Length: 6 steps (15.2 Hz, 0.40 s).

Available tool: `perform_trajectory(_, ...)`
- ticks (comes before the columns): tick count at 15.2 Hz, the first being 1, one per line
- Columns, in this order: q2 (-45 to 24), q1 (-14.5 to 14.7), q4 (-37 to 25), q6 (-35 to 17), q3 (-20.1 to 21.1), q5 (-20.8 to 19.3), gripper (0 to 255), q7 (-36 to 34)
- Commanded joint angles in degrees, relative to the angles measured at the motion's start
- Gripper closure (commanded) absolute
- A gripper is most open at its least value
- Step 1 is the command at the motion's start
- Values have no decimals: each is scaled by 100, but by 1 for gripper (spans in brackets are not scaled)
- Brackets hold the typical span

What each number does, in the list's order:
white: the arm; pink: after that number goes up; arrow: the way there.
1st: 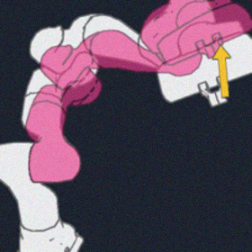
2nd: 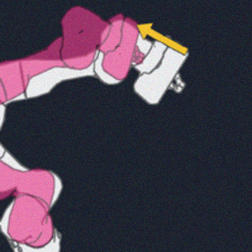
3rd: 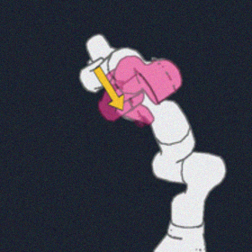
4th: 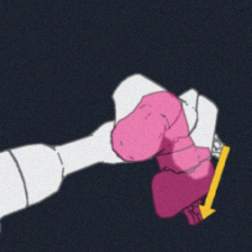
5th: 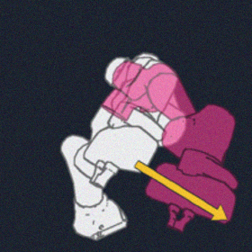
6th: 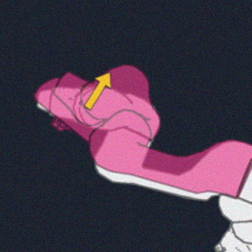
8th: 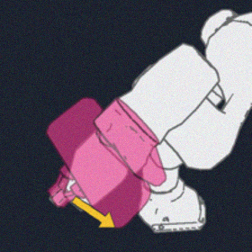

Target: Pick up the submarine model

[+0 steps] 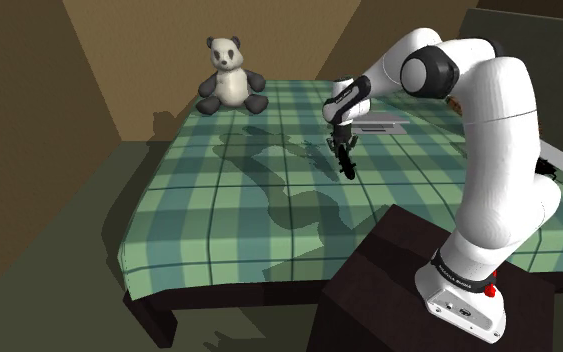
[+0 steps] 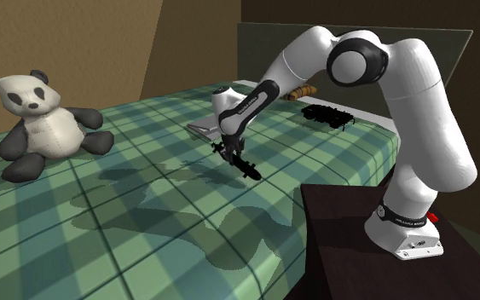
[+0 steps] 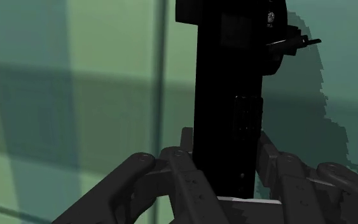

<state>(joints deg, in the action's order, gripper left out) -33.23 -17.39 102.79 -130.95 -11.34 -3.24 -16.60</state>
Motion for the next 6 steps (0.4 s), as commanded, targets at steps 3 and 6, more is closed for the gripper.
perform_trajectory(3, 214, 16, -17, 227, -21, -24, 255, 17)
perform_trajectory(6, 271, 21, -25, 291, -27, -30, 255, 21)
